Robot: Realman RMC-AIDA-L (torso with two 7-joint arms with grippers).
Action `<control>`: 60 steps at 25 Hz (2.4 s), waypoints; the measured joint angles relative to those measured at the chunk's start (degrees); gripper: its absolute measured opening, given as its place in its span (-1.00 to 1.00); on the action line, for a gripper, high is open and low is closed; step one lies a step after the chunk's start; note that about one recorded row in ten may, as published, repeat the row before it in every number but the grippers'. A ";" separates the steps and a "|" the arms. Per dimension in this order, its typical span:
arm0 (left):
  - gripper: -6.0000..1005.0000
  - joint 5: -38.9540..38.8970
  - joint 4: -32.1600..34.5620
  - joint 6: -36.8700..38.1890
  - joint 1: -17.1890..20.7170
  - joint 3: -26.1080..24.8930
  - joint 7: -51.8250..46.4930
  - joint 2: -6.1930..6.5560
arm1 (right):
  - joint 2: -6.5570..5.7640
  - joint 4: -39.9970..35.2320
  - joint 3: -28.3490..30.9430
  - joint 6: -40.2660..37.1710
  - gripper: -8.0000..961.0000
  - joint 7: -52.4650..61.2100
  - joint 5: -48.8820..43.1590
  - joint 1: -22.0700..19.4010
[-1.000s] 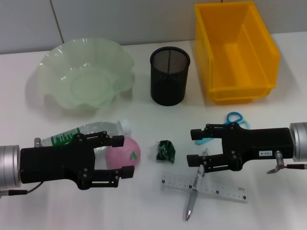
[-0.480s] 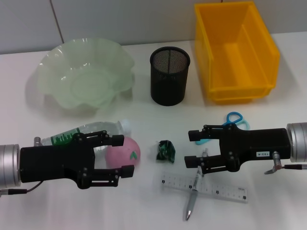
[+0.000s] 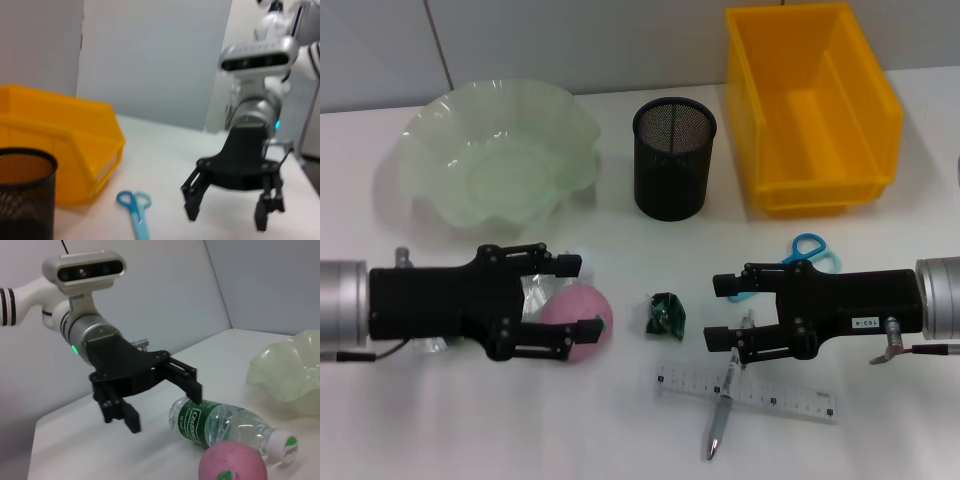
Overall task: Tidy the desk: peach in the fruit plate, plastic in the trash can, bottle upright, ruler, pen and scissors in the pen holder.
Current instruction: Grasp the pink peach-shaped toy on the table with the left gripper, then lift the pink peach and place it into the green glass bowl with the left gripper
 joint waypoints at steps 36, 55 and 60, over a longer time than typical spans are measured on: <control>0.46 28.42 11.72 -10.57 -10.84 10.13 -14.91 -2.94 | -0.01 0.00 0.28 0.09 0.66 1.44 -0.02 0.00; 0.04 28.34 12.11 -12.35 -9.53 11.98 -14.85 -2.91 | -0.01 -0.02 0.09 0.08 0.65 1.62 -0.02 0.00; -0.33 27.96 12.45 -11.53 -9.40 11.10 -14.97 -2.85 | -0.01 -0.06 0.09 0.09 0.65 1.62 -0.02 0.05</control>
